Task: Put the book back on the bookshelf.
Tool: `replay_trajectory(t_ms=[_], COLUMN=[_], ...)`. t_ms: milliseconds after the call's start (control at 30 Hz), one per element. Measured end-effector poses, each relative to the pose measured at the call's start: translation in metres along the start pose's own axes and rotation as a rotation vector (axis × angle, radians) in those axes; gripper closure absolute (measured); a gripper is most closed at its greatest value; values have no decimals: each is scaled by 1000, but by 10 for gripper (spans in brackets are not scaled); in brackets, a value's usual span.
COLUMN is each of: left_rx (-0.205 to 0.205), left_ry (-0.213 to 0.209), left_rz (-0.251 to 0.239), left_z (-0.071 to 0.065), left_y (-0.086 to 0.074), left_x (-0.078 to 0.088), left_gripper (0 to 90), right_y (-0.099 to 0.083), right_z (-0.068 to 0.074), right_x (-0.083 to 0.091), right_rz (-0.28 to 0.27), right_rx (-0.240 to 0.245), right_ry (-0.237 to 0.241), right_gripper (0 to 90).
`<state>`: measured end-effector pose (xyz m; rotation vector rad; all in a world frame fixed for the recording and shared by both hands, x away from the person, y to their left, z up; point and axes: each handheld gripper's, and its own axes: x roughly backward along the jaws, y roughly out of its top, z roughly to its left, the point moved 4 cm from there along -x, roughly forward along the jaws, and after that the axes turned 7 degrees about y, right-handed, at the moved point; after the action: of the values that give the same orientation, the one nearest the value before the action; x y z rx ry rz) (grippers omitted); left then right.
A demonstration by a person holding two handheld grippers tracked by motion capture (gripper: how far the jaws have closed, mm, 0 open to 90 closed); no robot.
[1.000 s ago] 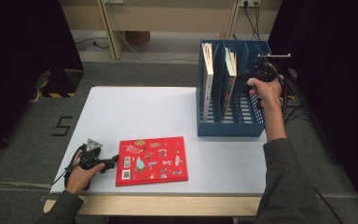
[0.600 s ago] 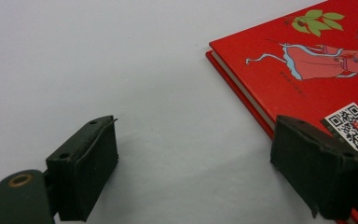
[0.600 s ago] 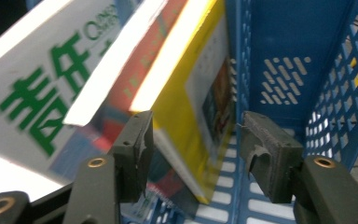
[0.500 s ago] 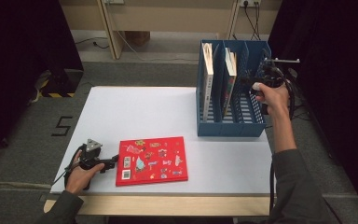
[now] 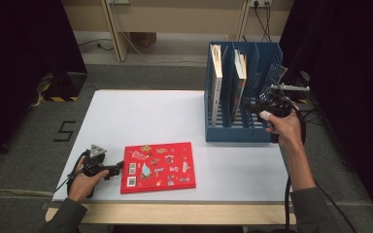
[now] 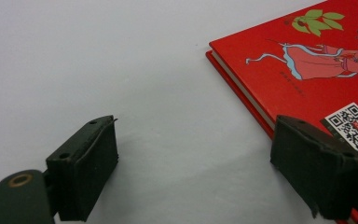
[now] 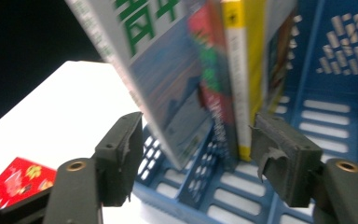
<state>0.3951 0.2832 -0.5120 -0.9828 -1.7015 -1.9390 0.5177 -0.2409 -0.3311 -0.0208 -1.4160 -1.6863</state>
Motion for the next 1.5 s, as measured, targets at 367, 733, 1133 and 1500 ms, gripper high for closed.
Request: replay_trajectory(t_ms=[367,733,1133,1500], left_rx=[0,3,3,3], left_ry=[-1,-2,-4,-4], left_rz=[3,1,2,2], left_z=[0,0,0,0], left_y=[0,0,0,0], left_x=[0,0,0,0], left_gripper=[138,139,139,139], right_y=[-41,-71,-101,-129], right_z=[29,47,60,73], right_x=[-6,-19,-40,-61], right_rz=[-36,-4,96,190], right_rx=[14,3,-2,0], right_ry=[93,146,179,213], right_gripper=[245,230,223,224])
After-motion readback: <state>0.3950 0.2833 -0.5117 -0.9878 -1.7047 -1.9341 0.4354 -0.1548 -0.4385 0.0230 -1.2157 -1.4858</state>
